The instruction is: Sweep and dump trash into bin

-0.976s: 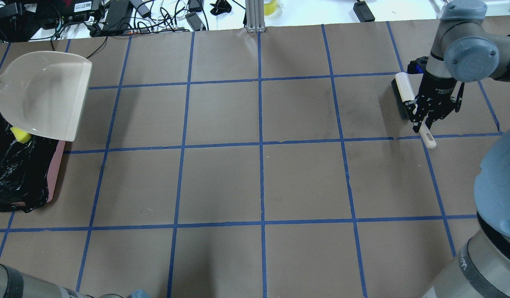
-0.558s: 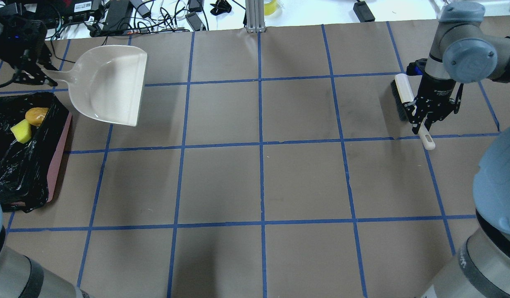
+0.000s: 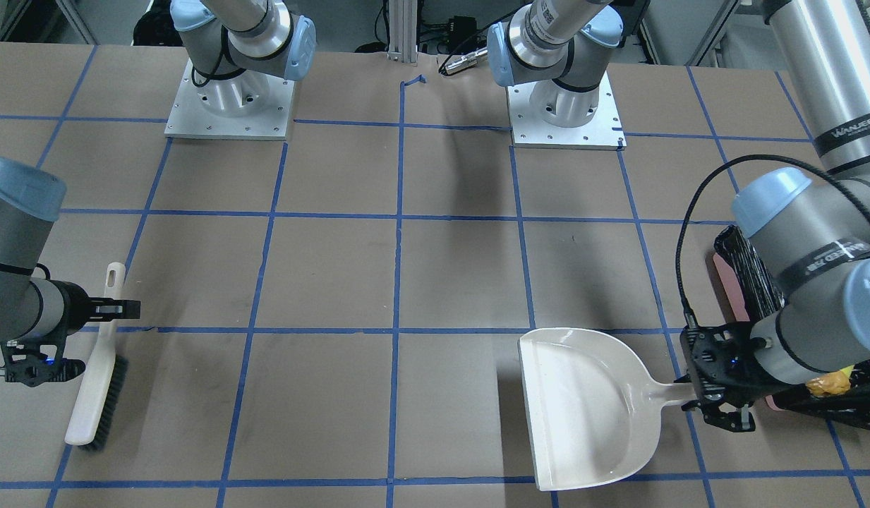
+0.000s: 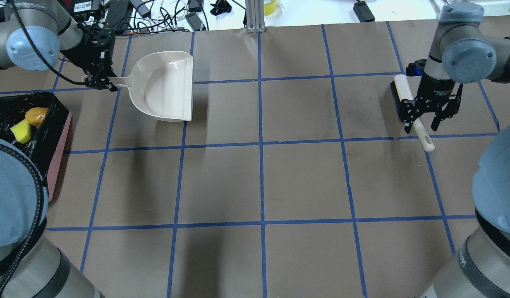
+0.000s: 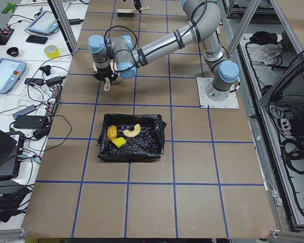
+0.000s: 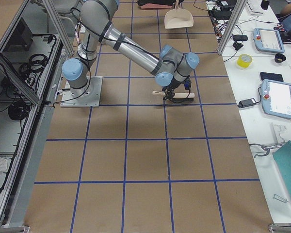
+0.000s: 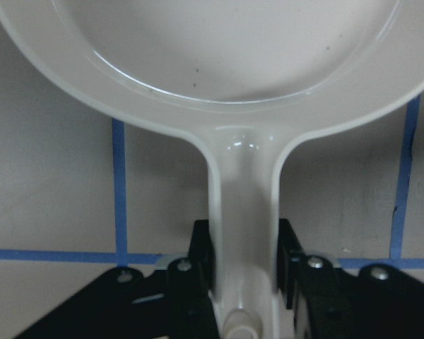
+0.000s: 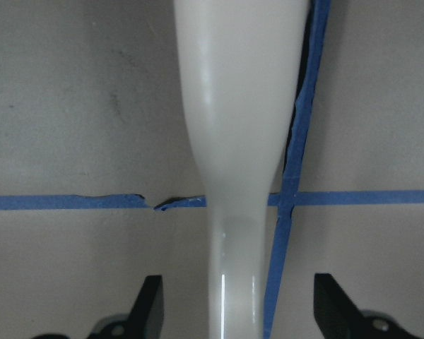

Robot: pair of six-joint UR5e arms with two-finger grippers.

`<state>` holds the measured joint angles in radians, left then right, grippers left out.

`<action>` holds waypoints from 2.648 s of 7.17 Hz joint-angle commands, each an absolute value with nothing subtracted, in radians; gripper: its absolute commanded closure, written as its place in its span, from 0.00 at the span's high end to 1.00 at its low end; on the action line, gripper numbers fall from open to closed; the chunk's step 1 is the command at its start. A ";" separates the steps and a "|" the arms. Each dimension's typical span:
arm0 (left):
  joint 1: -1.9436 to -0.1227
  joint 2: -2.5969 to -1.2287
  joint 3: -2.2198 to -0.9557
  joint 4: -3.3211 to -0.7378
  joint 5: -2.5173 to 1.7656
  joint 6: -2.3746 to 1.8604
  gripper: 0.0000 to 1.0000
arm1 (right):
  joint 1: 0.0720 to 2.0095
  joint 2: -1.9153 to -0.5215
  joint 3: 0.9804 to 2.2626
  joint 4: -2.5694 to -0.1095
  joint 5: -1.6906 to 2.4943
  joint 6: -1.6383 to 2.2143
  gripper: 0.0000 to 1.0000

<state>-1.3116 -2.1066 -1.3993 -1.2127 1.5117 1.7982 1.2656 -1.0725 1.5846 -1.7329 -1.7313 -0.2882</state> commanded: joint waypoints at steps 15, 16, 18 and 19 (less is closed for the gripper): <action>-1.606 -1.857 -1.471 -1.345 1.572 1.057 1.00 | 1.468 -1.580 1.562 -1.595 -1.603 -0.109 1.00; -1.618 -1.814 -1.479 -1.367 1.568 0.870 1.00 | 1.471 -1.598 1.563 -1.594 -1.559 -0.103 1.00; -1.615 -1.706 -1.500 -1.469 1.577 0.656 1.00 | 1.500 -1.615 1.571 -1.591 -1.554 -0.101 1.00; -1.611 -1.663 -1.500 -1.527 1.581 0.573 1.00 | 1.511 -1.615 1.572 -1.591 -1.565 -0.103 1.00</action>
